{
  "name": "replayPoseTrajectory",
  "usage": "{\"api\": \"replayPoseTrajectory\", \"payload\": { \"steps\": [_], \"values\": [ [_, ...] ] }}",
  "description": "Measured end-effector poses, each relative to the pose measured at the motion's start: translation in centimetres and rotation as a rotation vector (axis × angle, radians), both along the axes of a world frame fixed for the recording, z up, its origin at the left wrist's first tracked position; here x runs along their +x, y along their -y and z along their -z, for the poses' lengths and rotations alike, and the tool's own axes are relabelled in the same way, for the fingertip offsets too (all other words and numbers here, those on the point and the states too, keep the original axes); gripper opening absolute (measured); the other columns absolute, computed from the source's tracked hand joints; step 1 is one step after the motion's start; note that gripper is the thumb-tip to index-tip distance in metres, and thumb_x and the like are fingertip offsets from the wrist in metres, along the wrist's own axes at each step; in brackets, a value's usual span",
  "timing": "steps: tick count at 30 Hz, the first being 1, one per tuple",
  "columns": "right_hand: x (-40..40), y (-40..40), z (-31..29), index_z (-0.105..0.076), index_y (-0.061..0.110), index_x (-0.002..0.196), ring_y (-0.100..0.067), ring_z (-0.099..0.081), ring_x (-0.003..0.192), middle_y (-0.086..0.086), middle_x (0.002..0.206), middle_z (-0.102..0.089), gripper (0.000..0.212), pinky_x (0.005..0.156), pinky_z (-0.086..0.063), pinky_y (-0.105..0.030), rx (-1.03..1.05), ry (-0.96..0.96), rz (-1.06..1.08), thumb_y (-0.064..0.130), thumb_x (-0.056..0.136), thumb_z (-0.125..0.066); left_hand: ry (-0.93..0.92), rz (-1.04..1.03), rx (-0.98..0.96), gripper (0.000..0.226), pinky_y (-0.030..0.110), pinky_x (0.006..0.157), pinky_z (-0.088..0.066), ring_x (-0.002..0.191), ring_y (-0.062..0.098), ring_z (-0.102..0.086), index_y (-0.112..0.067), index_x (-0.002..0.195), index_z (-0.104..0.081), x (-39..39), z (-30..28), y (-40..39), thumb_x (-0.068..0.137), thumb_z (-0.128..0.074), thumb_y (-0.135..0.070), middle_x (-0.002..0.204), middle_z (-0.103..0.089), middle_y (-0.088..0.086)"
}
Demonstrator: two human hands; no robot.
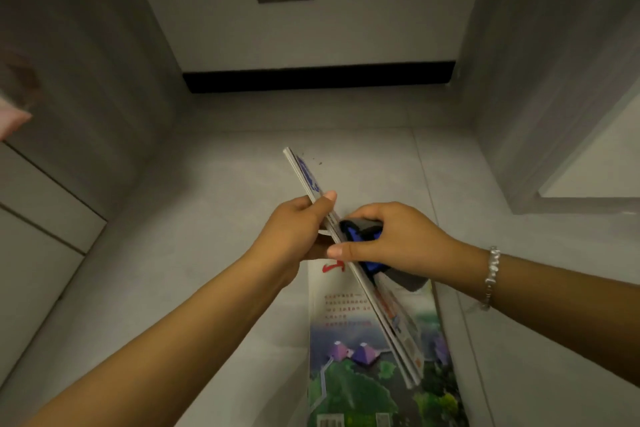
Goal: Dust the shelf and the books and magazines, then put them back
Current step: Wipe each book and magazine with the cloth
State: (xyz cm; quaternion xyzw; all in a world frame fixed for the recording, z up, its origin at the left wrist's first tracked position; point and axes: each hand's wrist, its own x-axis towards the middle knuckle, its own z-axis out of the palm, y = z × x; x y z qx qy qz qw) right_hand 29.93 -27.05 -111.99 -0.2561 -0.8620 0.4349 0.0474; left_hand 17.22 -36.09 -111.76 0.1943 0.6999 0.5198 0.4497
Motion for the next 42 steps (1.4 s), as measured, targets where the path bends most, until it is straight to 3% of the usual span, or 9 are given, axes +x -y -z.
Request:
{"api": "replayPoseTrajectory", "payload": {
  "steps": [6,12,15,19,23,28,31,36,42],
  "values": [
    [-0.4,-1.5,-3.8,-0.069,0.030,0.097,-0.010,-0.063,0.072,0.006,0.082,-0.067,0.021,0.072,-0.055,-0.036,0.137,-0.087,-0.063,0.039,0.078,-0.068,-0.028,-0.103,0.180,0.032,0.031,0.066,-0.059,0.083,0.026,-0.072,-0.006,0.113,-0.062,0.8,-2.8,-0.2,0.090,-0.063,-0.027,0.107,-0.068,0.014],
    [-0.7,-2.7,-7.3,-0.064,0.043,0.093,0.001,-0.062,0.079,0.017,0.086,-0.068,0.020,0.071,-0.053,-0.024,0.264,-0.235,-0.017,0.025,0.083,-0.065,-0.062,-0.177,0.347,0.027,0.033,0.072,-0.060,0.087,0.025,-0.072,-0.021,0.115,-0.058,1.0,-6.0,-0.6,0.090,-0.061,-0.029,0.102,-0.069,0.003],
    [-0.9,-3.5,-10.3,-0.065,0.039,0.089,0.000,-0.065,0.080,0.016,0.086,-0.069,0.027,0.073,-0.055,-0.026,0.198,-0.427,0.083,0.012,0.086,-0.065,-0.098,-0.209,0.428,0.046,0.037,0.078,-0.059,0.092,0.023,-0.070,-0.024,0.136,-0.049,0.4,-8.2,-0.9,0.091,-0.059,-0.030,0.113,-0.066,0.005],
    [-1.0,-3.5,-14.4,-0.071,0.019,0.098,-0.015,-0.070,0.073,0.001,0.084,-0.073,0.020,0.060,-0.058,-0.030,0.026,-0.591,0.120,0.005,0.089,-0.060,-0.373,-0.263,0.488,0.042,0.038,0.080,-0.059,0.102,0.016,-0.065,-0.030,0.133,-0.053,-1.1,-10.9,-0.7,0.092,-0.058,-0.031,0.124,-0.059,0.001],
    [-0.8,-3.3,-18.0,-0.070,0.027,0.091,-0.005,-0.068,0.076,0.011,0.083,-0.073,0.026,0.059,-0.054,-0.018,0.051,-0.743,0.087,0.002,0.089,-0.060,-0.666,-0.378,0.513,0.037,0.027,0.077,-0.059,0.103,0.000,-0.056,-0.036,0.121,-0.055,-2.4,-12.9,0.4,0.085,-0.060,-0.036,0.129,-0.038,-0.005],
    [-0.3,-3.6,-21.9,-0.069,0.030,0.086,-0.001,-0.067,0.077,0.020,0.080,-0.071,0.029,0.064,-0.053,-0.016,0.143,-0.935,0.161,0.002,0.086,-0.063,-0.874,-0.396,0.515,0.052,0.041,0.108,-0.040,0.131,0.020,-0.033,-0.054,0.116,-0.043,-3.6,-15.5,0.8,0.069,-0.063,-0.049,0.134,-0.025,-0.009],
    [0.2,-4.0,-24.1,-0.069,0.029,0.087,0.000,-0.067,0.076,0.020,0.078,-0.071,0.027,0.065,-0.054,-0.016,0.107,-1.053,0.227,0.002,0.085,-0.065,-0.949,-0.400,0.561,0.070,0.046,0.111,-0.036,0.138,0.019,-0.024,-0.061,0.125,-0.033,-3.8,-17.2,0.0,0.063,-0.064,-0.060,0.140,-0.016,-0.018],
    [1.1,-4.3,-27.6,-0.069,0.027,0.083,-0.005,-0.068,0.068,0.014,0.071,-0.072,0.029,0.059,-0.056,-0.019,-0.017,-1.245,0.327,0.001,0.087,-0.059,-0.670,-0.346,0.713,0.090,0.019,0.084,-0.053,0.114,0.005,-0.057,-0.047,0.141,-0.022,-3.4,-20.2,-1.2,0.064,-0.070,-0.044,0.138,-0.041,-0.010],
    [2.2,-5.9,-32.1,-0.068,0.024,0.079,-0.001,-0.064,0.054,0.012,0.061,-0.069,0.026,0.047,-0.048,-0.014,-0.073,-1.365,0.361,0.003,0.090,-0.056,-0.443,-0.251,0.897,0.040,0.018,0.064,-0.055,0.089,0.011,-0.070,-0.024,0.113,-0.056,-3.0,-25.0,-2.9,0.075,-0.064,-0.021,0.102,-0.072,-0.006]
  ]
}}
